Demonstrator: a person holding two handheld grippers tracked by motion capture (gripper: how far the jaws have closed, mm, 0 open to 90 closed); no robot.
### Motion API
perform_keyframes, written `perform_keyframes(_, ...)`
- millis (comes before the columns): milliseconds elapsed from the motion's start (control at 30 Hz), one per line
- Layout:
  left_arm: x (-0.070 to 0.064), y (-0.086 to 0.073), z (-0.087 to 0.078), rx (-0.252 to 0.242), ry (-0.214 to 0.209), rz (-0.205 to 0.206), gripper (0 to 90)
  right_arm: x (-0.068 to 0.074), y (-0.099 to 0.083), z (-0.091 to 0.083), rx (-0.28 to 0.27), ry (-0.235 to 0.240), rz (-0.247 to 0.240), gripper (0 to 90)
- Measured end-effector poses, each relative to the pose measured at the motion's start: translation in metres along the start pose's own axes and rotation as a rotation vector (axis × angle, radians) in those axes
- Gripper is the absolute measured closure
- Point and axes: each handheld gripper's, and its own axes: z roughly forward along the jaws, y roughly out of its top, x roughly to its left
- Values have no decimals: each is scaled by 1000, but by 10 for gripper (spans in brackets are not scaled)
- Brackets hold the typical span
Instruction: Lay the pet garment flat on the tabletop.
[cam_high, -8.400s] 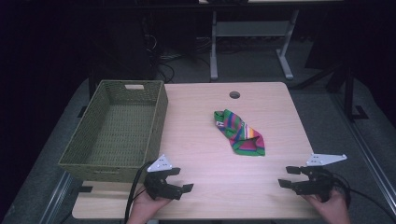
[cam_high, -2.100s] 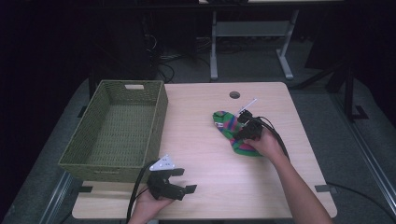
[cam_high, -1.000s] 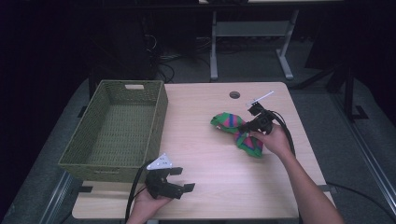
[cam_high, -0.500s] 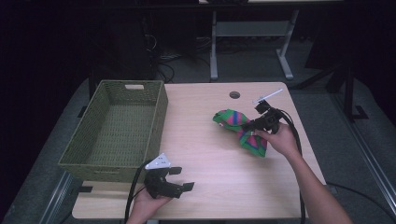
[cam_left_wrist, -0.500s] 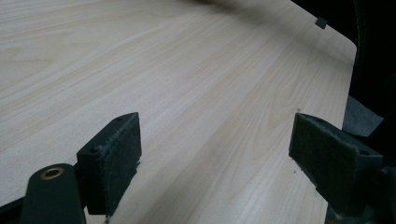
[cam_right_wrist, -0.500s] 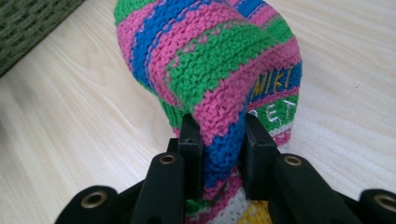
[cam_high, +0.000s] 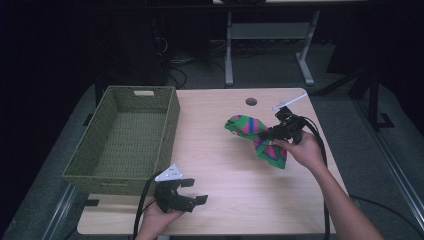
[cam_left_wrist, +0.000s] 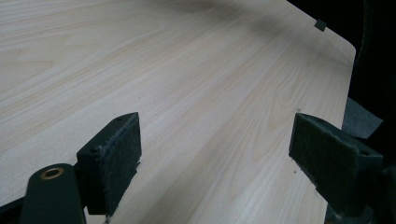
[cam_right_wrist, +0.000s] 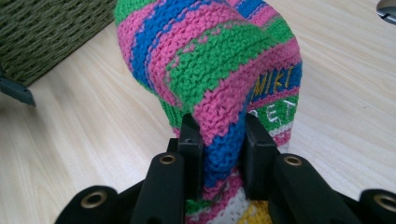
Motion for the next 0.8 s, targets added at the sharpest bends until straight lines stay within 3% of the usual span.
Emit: perform_keyframes(800,1,1,-3,-18,5,6,166,34,-13,-7,-23,29,-105,725)
